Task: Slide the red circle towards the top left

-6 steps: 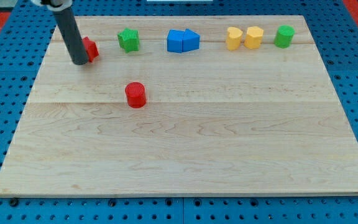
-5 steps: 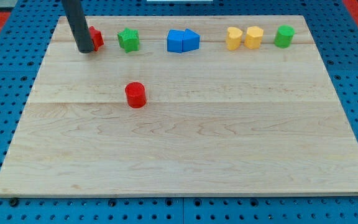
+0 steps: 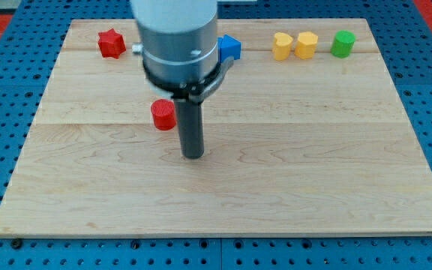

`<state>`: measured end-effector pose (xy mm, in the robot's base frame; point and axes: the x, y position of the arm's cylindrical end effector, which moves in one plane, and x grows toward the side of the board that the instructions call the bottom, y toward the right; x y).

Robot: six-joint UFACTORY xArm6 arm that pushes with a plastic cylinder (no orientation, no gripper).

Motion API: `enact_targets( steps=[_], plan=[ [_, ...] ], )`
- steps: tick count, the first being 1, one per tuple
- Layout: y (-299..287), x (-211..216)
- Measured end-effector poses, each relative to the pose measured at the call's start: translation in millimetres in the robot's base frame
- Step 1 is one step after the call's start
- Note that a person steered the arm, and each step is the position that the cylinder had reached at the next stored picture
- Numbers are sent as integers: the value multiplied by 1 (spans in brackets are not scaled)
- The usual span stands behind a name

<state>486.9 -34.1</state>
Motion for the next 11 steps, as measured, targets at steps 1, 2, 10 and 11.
enact_targets(
  steps=[1,2,10,11],
  plan=[
    [-7,-35],
    [-25,-63],
    [-220,-97],
    [-220,-99]
  ],
)
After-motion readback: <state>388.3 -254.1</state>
